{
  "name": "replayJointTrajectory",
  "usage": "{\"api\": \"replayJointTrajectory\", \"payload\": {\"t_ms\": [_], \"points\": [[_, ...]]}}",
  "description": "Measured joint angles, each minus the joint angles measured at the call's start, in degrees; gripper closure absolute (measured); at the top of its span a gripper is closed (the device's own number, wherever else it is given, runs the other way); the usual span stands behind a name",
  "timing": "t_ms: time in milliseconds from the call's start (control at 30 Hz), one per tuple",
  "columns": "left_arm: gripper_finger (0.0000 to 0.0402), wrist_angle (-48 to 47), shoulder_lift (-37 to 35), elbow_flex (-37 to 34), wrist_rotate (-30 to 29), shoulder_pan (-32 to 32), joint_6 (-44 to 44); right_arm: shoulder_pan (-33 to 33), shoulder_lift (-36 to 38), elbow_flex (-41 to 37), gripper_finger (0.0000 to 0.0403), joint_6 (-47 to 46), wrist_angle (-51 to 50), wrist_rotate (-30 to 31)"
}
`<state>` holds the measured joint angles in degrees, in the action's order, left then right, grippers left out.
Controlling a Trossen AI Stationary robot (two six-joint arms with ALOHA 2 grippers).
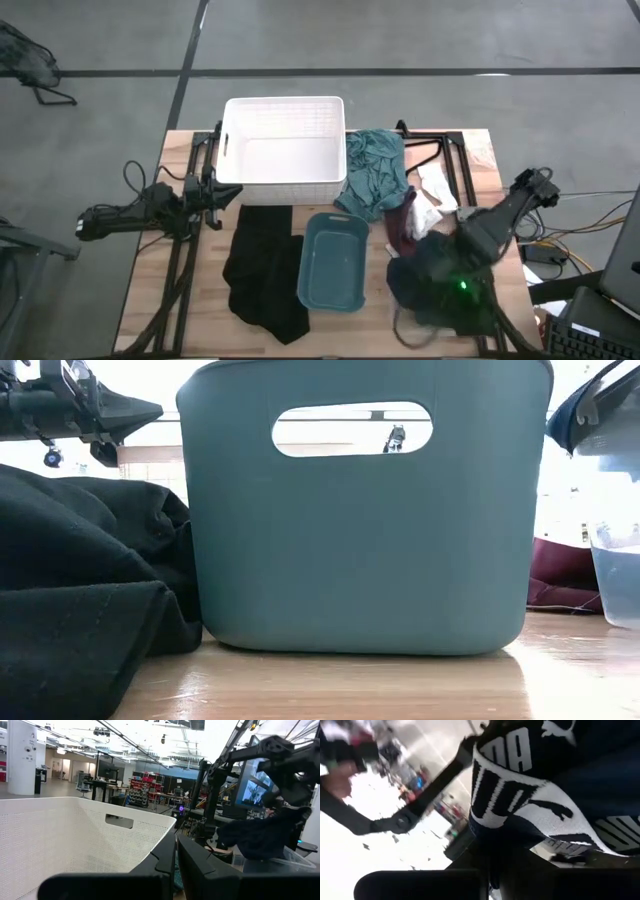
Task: Pick & Place Cloths
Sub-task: Put the blue boxers into the transparent bin
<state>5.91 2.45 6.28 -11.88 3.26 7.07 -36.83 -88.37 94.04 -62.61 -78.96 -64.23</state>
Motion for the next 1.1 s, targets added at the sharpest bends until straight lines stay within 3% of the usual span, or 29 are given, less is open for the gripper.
{"api": "replayJointTrajectory", "payload": {"t_ms": [233, 433, 533, 667, 733, 900, 1100], "points": [[0.0378, 0.00, 0.01, 0.00, 0.00, -0.01, 0.00, -4.88, 0.60, -4.53, 0.0394, -7.35, 20.97, -1.01], [0.0378, 0.00, -0.01, 0.02, 0.00, -0.02, 0.00, -12.12, -1.60, -4.60, 0.0394, -6.62, 38.19, 7.77], [0.0378, 0.00, -0.01, 0.00, 0.00, -0.01, 0.00, -14.89, -2.26, -5.53, 0.0394, -4.60, 35.39, 8.70], [0.0378, 0.00, -0.01, 0.00, 0.00, -0.01, 0.00, -15.24, -2.06, -6.84, 0.0394, -2.89, 22.35, 10.18], [0.0378, -0.02, 0.00, 0.01, -0.01, 0.00, 0.01, -14.70, -0.95, -6.84, 0.0394, -1.54, 16.06, 14.00], [0.0378, -0.25, -0.01, 0.01, -0.02, 0.00, 0.00, -11.83, 0.60, -6.90, 0.0394, 0.21, 3.34, 25.28], [0.0378, -0.59, 0.01, 0.00, -0.02, 0.00, 0.00, -4.55, 1.13, -9.77, 0.0394, 6.18, -0.10, 28.53]]}}
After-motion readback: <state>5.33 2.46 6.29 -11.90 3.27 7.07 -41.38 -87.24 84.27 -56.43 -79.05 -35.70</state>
